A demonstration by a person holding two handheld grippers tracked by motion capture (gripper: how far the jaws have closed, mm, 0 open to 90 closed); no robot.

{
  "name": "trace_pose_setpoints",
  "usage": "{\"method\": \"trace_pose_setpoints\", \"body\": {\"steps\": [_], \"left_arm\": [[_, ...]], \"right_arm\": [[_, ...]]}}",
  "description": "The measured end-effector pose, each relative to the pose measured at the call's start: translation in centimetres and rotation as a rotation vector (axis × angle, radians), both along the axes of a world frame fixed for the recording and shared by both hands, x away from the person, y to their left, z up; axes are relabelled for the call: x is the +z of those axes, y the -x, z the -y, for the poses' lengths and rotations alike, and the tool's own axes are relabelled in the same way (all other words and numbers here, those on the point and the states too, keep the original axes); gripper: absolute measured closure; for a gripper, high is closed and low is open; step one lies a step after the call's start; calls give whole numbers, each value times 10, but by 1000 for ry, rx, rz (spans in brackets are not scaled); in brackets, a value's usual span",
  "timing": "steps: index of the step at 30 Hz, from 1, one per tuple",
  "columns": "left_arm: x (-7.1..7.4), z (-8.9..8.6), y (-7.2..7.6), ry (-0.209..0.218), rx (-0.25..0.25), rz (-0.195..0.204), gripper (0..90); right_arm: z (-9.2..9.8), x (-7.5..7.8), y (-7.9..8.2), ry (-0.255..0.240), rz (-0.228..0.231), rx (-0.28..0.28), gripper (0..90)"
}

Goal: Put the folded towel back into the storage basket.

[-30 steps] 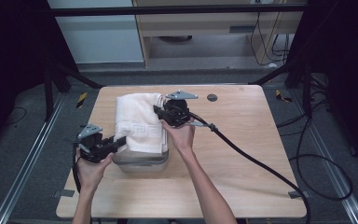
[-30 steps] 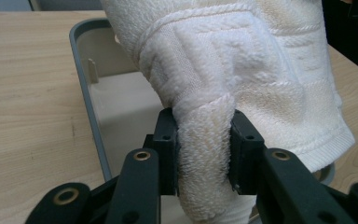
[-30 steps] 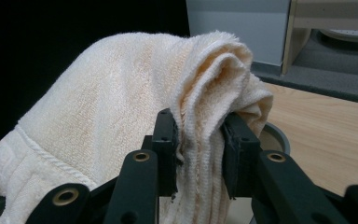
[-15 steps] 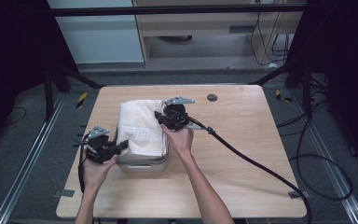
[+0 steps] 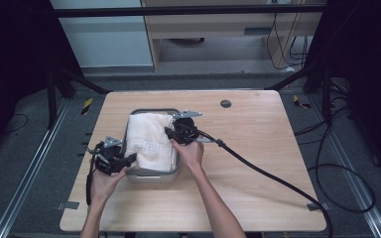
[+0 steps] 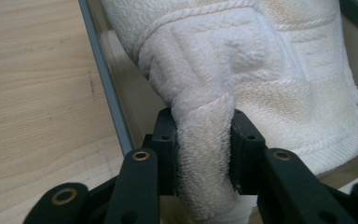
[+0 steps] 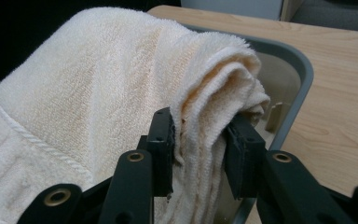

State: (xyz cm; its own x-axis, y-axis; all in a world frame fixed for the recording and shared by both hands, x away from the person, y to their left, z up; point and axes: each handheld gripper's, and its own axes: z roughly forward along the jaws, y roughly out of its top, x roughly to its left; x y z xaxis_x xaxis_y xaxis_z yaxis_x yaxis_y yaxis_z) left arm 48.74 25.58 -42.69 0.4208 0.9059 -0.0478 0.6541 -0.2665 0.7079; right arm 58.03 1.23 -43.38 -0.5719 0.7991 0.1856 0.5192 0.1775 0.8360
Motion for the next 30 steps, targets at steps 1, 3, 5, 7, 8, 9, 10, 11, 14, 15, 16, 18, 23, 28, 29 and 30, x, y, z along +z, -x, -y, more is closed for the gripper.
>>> {"method": "trace_pose_setpoints", "body": {"steps": [1,3,5,7,8,9,10,11,14,15,16,18,23,28,29,30], "left_arm": [[-1,0,-1,-9,3,-5,656],[-3,1,-1,-20,4,-2,630],[-3,3,-1,-24,2,4,604],[-1,4,0,-30,3,12,575],[-1,3,0,-31,4,16,564],[0,3,0,-25,7,23,555],[2,3,1,-24,10,31,549],[4,2,2,-21,14,46,538],[13,-2,6,5,21,87,520],[15,-3,7,12,25,99,514],[18,-5,9,24,26,111,515],[25,-8,12,43,33,149,502],[37,-16,20,101,26,218,441],[43,-23,27,130,8,282,358],[44,-25,28,132,-1,292,349],[44,-26,28,132,-4,304,338]], "right_arm": [[0,-1,0,6,-3,0,648],[0,-3,0,18,3,3,632],[1,-4,1,26,1,2,611],[2,-4,1,30,10,13,587],[2,-3,2,33,14,16,566],[2,-3,2,35,17,19,548],[2,-2,2,37,19,24,537],[3,-1,3,42,33,29,527],[4,4,7,46,74,37,508],[4,7,8,43,84,38,503],[5,8,9,41,90,39,498],[7,13,11,36,105,40,480],[18,27,19,15,146,45,393],[37,37,30,13,199,47,289],[42,39,32,4,203,49,271],[49,41,36,-7,203,49,246]]}}
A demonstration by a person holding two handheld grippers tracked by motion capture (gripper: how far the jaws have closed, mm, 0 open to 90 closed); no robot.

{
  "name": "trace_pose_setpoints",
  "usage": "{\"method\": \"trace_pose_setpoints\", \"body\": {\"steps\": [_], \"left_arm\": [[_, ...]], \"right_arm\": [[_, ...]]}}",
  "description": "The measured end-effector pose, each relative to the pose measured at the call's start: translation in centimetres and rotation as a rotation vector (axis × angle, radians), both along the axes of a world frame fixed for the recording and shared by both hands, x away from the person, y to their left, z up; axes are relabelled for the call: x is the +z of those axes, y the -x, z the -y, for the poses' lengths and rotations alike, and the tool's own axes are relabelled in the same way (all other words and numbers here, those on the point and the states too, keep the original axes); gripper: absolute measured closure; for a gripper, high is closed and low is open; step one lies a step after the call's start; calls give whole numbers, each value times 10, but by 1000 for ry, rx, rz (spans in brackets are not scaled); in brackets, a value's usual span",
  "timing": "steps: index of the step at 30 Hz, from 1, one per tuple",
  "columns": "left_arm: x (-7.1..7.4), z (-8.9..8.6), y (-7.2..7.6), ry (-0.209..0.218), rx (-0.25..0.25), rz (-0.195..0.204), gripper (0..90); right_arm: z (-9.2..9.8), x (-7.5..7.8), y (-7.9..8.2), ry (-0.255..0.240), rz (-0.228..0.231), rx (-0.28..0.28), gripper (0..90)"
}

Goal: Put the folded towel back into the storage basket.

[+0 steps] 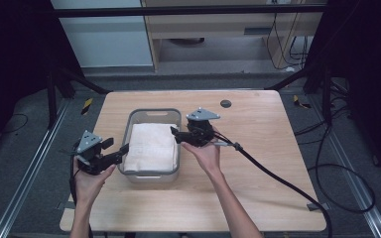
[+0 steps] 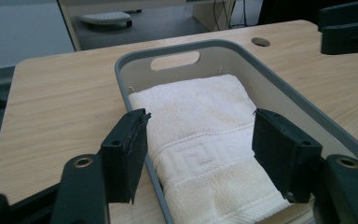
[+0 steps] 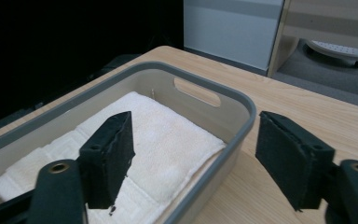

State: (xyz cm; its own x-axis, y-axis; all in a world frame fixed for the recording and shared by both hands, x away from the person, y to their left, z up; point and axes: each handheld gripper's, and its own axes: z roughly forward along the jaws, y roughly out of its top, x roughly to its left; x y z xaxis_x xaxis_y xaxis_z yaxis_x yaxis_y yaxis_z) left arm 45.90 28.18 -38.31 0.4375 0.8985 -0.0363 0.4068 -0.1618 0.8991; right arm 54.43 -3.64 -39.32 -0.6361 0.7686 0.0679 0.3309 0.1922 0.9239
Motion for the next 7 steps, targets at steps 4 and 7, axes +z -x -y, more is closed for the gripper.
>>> {"method": "trace_pose_setpoints", "body": {"steps": [4,7], "left_arm": [[-1,-4,1,-3,-4,11,300],[-3,-5,3,3,-16,17,275]], "right_arm": [[22,2,12,-9,13,7,197],[42,2,22,6,25,3,170]]}}
